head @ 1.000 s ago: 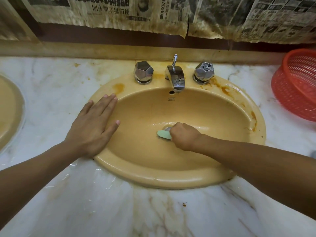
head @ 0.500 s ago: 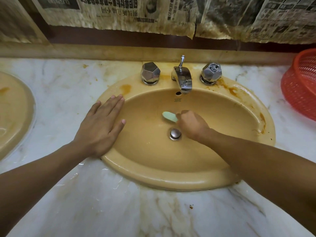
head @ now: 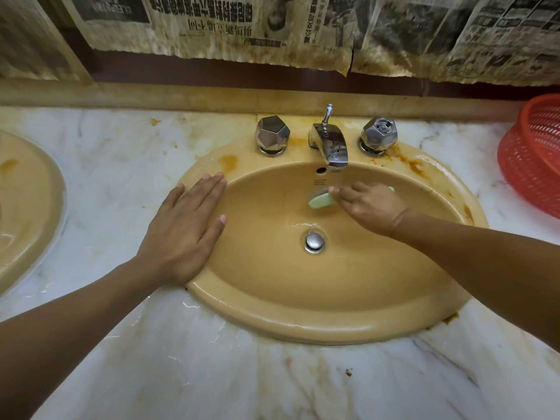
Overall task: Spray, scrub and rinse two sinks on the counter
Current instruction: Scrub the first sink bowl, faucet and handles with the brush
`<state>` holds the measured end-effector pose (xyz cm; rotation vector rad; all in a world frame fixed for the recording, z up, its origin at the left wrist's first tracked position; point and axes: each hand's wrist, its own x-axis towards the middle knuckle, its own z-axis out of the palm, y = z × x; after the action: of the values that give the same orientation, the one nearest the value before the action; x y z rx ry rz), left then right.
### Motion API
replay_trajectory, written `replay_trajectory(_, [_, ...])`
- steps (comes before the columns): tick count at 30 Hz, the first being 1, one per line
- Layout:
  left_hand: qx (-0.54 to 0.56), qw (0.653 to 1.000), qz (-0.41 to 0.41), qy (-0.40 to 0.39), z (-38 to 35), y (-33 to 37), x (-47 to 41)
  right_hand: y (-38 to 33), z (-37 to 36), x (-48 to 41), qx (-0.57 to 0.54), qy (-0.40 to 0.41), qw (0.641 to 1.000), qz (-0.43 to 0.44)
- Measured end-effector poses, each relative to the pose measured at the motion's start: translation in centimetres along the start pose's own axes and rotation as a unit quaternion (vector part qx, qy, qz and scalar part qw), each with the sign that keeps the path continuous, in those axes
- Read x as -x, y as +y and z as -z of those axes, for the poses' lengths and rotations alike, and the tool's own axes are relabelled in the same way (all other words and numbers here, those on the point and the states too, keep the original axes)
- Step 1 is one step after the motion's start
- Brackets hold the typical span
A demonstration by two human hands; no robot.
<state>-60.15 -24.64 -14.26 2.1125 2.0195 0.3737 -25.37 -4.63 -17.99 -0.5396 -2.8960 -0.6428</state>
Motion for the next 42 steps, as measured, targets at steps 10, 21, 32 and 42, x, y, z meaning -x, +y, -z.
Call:
replay_trajectory(10, [0.002, 1.000, -0.001, -0.001, -0.1, 0.0, 0.1, -1.4, 0.5, -2.1, 0.008, 0.038, 0.999, -0.009])
replay_trajectory(21, [-0.005, 1.000, 0.001, -0.003, 0.0, 0.1, 0.1, -0.9, 0.9, -2.0, -0.149, -0.004, 0.981, -0.125])
replay_trajectory(32, [-0.005, 1.000, 0.004, -0.005, 0.0, 0.0, 0.0, 0.4, 2.6, -1.3, -0.123, -0.045, 0.982, -0.138])
replay_trajectory(42, [-0.006, 1.000, 0.000, -0.005, 0.0, 0.0, 0.0, 5.4, 11.6, 5.2, -0.015, -0.385, 0.904, -0.188])
